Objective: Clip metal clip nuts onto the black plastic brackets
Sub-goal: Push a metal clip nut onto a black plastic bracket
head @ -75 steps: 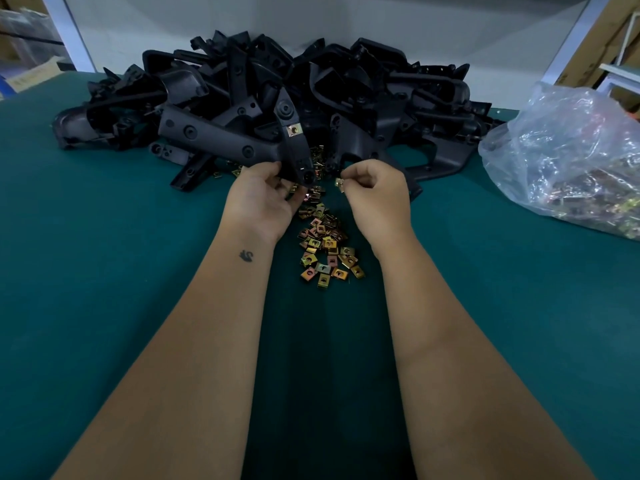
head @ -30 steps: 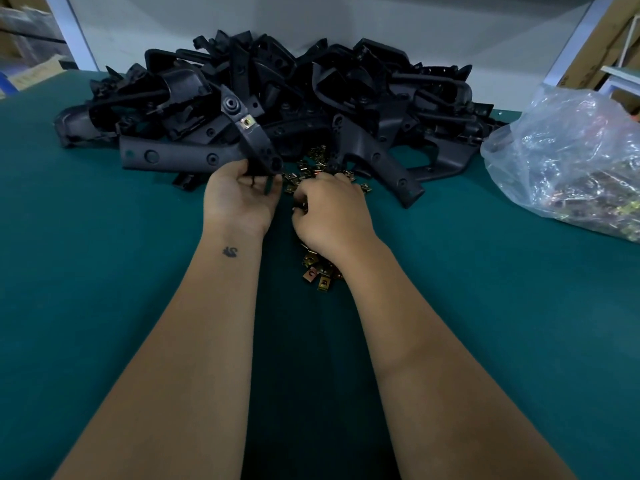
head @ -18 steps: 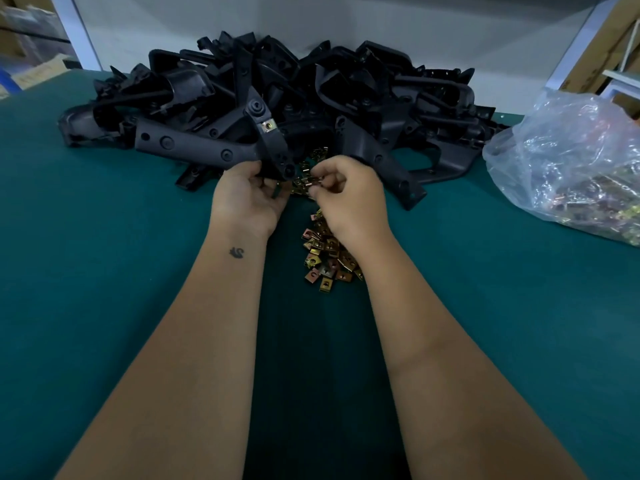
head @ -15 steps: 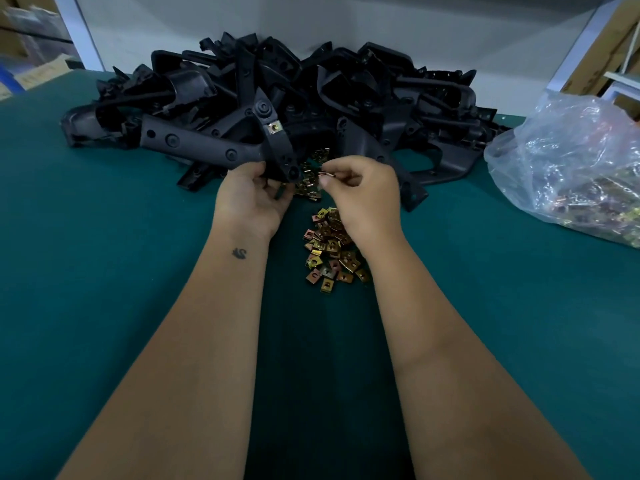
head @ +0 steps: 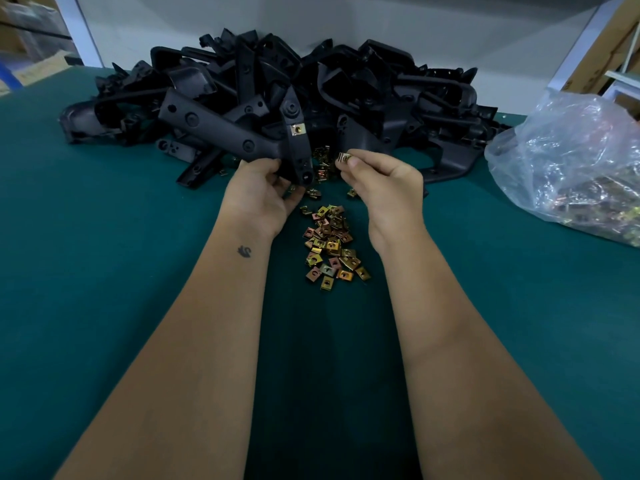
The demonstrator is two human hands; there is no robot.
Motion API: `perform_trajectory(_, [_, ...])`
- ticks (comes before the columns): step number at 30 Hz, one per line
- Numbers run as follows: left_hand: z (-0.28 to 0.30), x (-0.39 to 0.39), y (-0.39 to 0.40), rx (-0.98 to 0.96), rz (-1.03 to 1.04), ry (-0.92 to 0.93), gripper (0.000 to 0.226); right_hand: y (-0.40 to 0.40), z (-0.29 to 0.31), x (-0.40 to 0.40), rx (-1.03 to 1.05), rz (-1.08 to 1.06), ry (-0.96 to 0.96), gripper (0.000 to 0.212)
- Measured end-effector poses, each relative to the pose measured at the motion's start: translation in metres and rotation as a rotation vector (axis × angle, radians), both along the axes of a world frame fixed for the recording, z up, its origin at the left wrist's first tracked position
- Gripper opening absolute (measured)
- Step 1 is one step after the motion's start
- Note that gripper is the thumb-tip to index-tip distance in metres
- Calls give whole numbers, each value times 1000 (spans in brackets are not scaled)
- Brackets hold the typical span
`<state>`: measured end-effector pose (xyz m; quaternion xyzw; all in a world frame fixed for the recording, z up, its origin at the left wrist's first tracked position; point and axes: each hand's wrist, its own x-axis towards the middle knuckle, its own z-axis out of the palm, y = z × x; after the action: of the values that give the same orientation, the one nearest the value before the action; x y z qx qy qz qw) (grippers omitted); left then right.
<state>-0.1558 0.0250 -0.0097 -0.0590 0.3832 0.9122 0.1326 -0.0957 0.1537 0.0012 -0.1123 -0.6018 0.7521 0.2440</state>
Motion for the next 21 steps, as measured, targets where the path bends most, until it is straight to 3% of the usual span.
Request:
perform_trajectory(11, [-1, 5, 3, -40, -134, 105, 27, 0, 6, 2, -135, 123, 30, 18])
perform_trajectory(21, [-1, 5, 4, -71, -133, 138, 26, -4, 3, 0, -28, 163, 28, 17])
